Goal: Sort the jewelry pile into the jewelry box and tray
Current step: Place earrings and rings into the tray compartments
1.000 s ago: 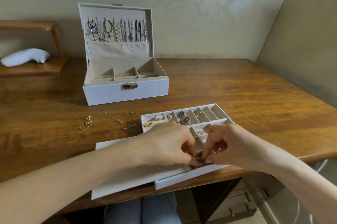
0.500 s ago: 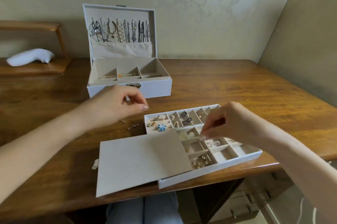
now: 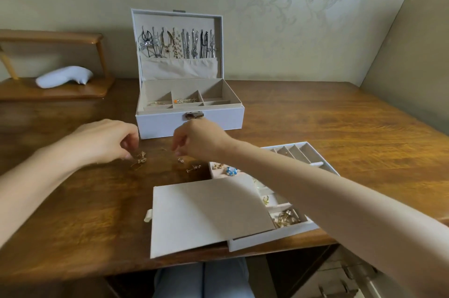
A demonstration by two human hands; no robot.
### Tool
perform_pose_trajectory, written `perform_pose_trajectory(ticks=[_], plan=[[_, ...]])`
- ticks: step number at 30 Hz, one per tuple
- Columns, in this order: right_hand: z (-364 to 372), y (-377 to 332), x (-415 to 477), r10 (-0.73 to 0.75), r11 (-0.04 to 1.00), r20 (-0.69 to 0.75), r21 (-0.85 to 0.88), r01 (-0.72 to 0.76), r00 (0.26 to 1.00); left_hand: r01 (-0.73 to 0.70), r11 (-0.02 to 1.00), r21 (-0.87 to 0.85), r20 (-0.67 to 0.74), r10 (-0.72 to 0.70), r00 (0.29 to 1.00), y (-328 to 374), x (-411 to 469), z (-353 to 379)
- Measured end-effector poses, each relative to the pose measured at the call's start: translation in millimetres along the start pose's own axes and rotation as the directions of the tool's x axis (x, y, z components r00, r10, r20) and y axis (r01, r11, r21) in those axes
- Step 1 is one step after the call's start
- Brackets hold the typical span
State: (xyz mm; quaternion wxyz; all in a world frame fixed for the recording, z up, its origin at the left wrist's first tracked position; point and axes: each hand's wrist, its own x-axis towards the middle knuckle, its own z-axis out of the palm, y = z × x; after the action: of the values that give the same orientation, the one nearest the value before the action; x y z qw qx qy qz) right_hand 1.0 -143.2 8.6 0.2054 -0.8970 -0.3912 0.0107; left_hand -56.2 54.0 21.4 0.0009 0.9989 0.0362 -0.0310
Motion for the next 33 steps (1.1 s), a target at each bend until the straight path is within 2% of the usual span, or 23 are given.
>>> perform_pose_trajectory(ticks=[4,11,16,20,23,26,28,30,33], plan=[[15.6,-21.2,16.5,-0.064,0.998,0.025,-0.007,0.064,0.998,0.057,0.995,-0.080,0.012,-0.056,0.998,-5.1,-3.0,3.9],[34.0,-35.5,29.4,-0.083,0.996,0.016,0.017,0.083,0.996,0.058,0.978,-0.199,0.103,-0.038,0.994,3.8,-4.1,9.3],[32.6,-31.2,30.0,-0.054,0.990,0.022,0.132,0.050,0.998,0.037,0.971,-0.237,0.116,-0.010,0.993,7.8,-5.3,10.1],[8.3,-24.0,23.5,-0.083,0.971,-0.019,0.221,0.085,0.996,-0.017,0.957,-0.290,0.076,0.041,0.996,19.5,-8.4,8.9],[-12.9,-13.2,15.0,-0.074,0.935,-0.017,0.346,0.076,0.997,-0.084,0.899,-0.430,-0.075,0.057,0.996,30.3,-11.6,-1.7],[-34.4,3.1,2.1,-0.060,0.773,0.054,0.634,0.012,0.997,-0.223,0.774,-0.593,-0.295,0.050,0.954,48.0,-13.2,-15.8],[-45.3,12.3,-9.7,-0.063,0.665,0.087,0.746,-0.023,0.994,-0.294,0.717,-0.632,-0.354,0.071,0.933,63.2,-13.0,-20.8],[-52.6,21.1,-22.6,-0.035,0.622,0.068,0.782,-0.032,0.997,-0.358,0.668,-0.652,-0.394,0.105,0.913,79.2,-11.5,-21.3],[-64.2,36.2,-43.2,0.064,0.649,0.028,0.758,-0.063,0.998,-0.437,0.588,-0.680,-0.440,0.149,0.886,103.8,-6.6,-18.0]])
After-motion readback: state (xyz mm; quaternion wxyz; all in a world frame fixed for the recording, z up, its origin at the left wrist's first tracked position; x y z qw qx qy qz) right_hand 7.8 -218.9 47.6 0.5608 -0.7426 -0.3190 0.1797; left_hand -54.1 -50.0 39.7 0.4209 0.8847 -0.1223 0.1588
